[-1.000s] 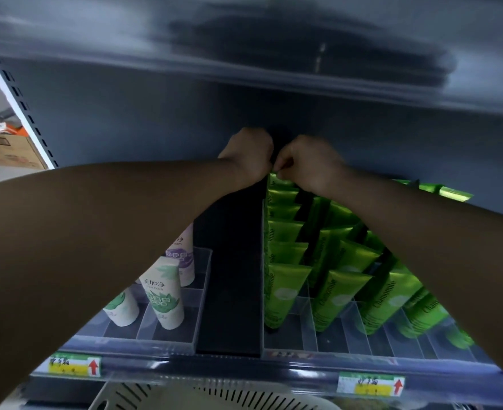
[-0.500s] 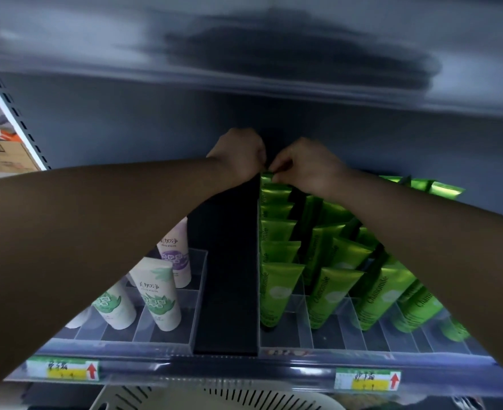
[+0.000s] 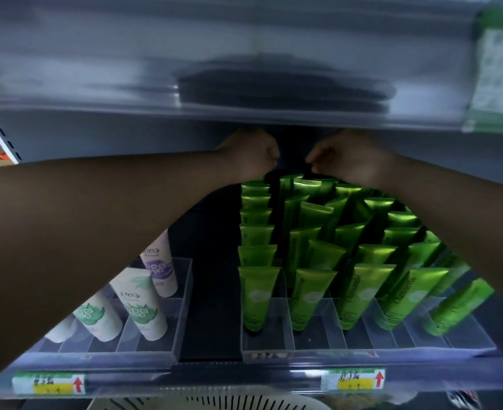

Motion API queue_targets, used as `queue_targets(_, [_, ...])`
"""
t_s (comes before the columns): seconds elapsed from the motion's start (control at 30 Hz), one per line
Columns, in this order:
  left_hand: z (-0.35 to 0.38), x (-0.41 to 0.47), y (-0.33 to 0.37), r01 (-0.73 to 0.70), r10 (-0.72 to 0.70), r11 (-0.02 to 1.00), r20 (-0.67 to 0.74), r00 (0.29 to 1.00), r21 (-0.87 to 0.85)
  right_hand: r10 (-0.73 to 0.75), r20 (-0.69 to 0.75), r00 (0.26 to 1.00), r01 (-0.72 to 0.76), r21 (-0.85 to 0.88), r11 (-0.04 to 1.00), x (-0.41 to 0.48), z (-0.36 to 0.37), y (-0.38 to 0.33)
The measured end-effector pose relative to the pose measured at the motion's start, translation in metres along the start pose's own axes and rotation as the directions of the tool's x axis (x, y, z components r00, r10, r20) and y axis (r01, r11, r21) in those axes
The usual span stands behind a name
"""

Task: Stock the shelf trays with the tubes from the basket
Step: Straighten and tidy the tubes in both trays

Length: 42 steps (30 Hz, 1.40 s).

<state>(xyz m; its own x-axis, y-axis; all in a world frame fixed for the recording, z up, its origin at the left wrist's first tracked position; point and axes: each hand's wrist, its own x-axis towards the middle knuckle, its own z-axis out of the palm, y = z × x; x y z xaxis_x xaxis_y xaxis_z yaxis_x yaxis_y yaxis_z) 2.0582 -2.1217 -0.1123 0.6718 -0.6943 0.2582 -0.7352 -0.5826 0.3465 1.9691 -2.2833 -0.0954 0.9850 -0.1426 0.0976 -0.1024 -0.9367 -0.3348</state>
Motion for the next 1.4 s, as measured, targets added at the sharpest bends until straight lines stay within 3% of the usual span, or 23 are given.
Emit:
queue_targets(0.3, [0.024, 0.017, 0.008, -0.045, 0.032, 0.996, 0.155, 0.987, 0.079, -0.144, -0.074, 0.987, 0.126, -0.208, 0.970, -0.007, 0.019, 0.004])
queue_targets(0.47, [0.032, 0.023, 0.005, -0.039, 0.025, 0.991, 0.114, 0.993, 0.127, -0.156, -0.113, 0.981, 0.127, -0.228, 0.965, 0.000, 0.026, 0.005])
queue_targets(0.83, [0.031, 0.021, 0.007, -0.022, 0.009, 0.983, 0.071, 0.997, 0.182, -0.139, -0.048, 0.989, 0.136, -0.057, 0.989, 0.002, 0.031, -0.006])
queue_targets(1.4, [0.024, 0.018, 0.008, -0.055, 0.042, 0.981, 0.074, 0.996, 0.185, -0.115, -0.069, 0.991, 0.115, 0.003, 0.993, -0.002, 0.027, -0.005])
